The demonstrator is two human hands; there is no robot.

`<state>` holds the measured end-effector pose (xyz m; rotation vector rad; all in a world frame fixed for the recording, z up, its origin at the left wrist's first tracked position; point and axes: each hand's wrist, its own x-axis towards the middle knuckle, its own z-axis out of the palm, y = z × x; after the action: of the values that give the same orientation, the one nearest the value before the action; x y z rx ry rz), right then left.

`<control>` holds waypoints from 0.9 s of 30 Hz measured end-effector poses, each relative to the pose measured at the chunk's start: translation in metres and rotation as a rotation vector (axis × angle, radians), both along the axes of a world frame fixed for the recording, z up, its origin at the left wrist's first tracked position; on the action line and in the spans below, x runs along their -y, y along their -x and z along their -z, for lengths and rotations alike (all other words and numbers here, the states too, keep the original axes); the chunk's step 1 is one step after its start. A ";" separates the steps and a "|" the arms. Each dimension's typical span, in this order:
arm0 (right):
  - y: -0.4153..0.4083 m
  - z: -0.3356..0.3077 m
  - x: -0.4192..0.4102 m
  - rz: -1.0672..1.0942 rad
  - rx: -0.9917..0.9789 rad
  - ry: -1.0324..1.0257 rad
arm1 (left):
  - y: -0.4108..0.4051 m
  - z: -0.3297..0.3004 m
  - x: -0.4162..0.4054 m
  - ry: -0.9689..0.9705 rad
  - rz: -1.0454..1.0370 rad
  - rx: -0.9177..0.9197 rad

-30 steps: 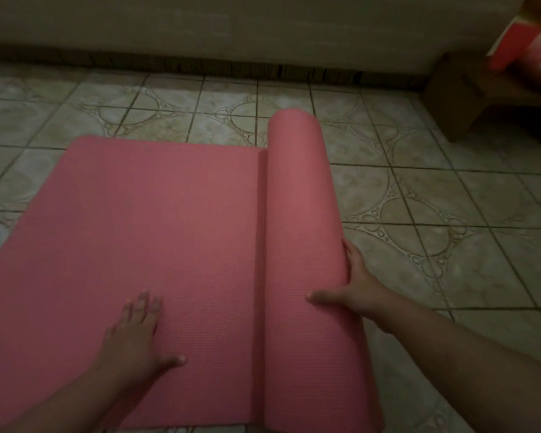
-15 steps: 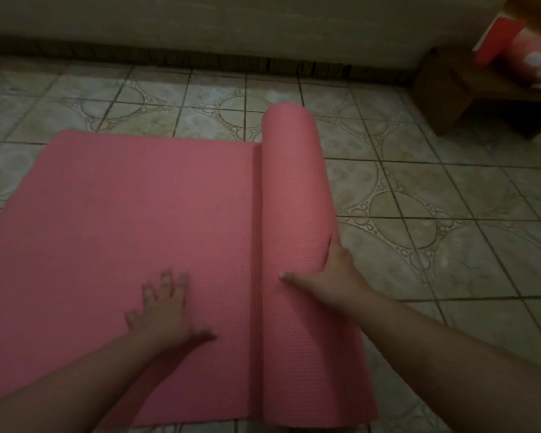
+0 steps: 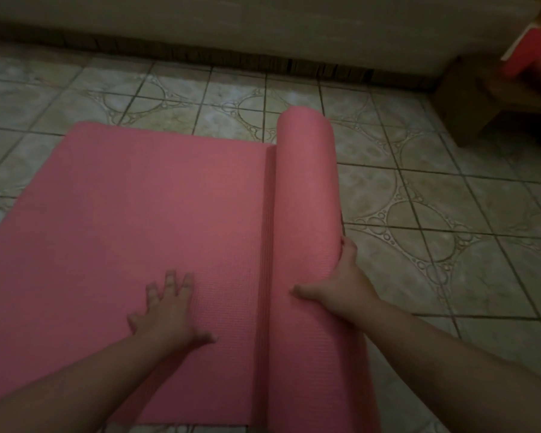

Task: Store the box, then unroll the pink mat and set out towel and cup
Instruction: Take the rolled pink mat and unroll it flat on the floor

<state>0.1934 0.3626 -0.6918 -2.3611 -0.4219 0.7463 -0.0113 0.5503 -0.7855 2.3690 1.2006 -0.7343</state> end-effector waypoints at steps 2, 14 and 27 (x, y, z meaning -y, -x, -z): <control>0.011 0.002 -0.008 -0.026 -0.017 -0.014 | 0.017 -0.001 -0.013 -0.011 -0.024 -0.006; 0.003 0.013 0.013 -0.007 -0.252 -0.246 | 0.065 0.013 -0.043 -0.001 -0.080 -0.020; -0.033 0.012 0.051 0.175 -0.216 -0.257 | 0.030 0.006 -0.005 -0.067 0.066 0.027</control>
<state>0.2262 0.3116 -0.7038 -2.0225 -0.2017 0.8027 -0.0415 0.5548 -0.7913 2.4760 1.1585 -0.6900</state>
